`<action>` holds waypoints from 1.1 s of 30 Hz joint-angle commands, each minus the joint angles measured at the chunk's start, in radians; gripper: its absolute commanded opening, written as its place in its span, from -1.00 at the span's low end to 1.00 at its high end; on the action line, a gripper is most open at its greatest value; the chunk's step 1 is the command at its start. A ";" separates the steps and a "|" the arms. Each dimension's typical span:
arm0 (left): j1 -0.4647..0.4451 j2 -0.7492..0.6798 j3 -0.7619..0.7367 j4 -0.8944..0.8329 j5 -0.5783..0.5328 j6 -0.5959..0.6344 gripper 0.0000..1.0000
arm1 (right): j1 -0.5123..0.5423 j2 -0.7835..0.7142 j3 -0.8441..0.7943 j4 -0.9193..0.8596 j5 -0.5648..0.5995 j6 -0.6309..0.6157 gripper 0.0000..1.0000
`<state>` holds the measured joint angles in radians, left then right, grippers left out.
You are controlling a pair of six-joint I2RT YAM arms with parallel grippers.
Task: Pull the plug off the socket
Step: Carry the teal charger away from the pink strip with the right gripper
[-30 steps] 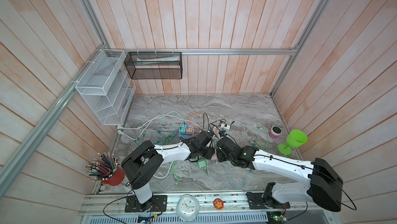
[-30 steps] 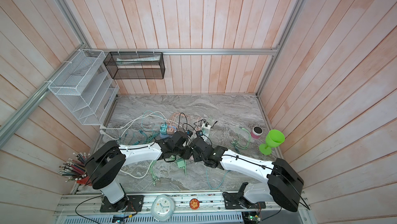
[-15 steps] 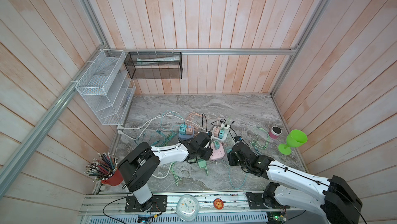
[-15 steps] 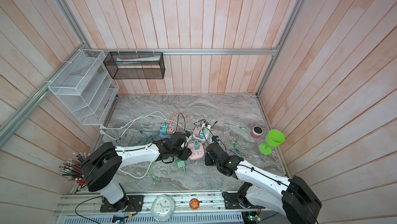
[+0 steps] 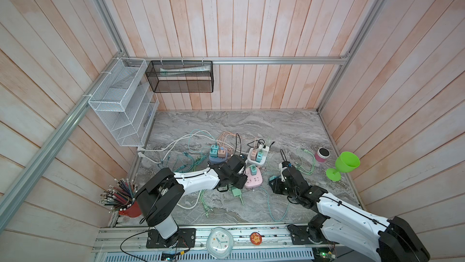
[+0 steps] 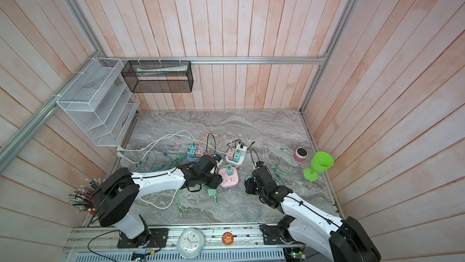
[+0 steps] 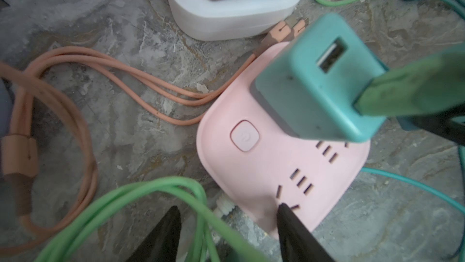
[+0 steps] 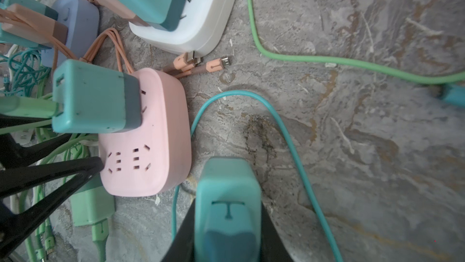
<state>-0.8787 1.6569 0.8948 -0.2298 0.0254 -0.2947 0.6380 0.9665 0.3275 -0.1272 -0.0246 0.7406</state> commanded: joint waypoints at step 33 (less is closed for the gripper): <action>-0.001 -0.033 0.020 -0.056 0.002 0.044 0.37 | -0.120 -0.026 0.204 -0.333 -0.093 0.007 0.41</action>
<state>-0.8787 1.6321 0.8921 -0.2916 0.0208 -0.2649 0.5381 0.9474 0.5526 -0.5003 -0.0566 0.7616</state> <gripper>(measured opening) 0.686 0.708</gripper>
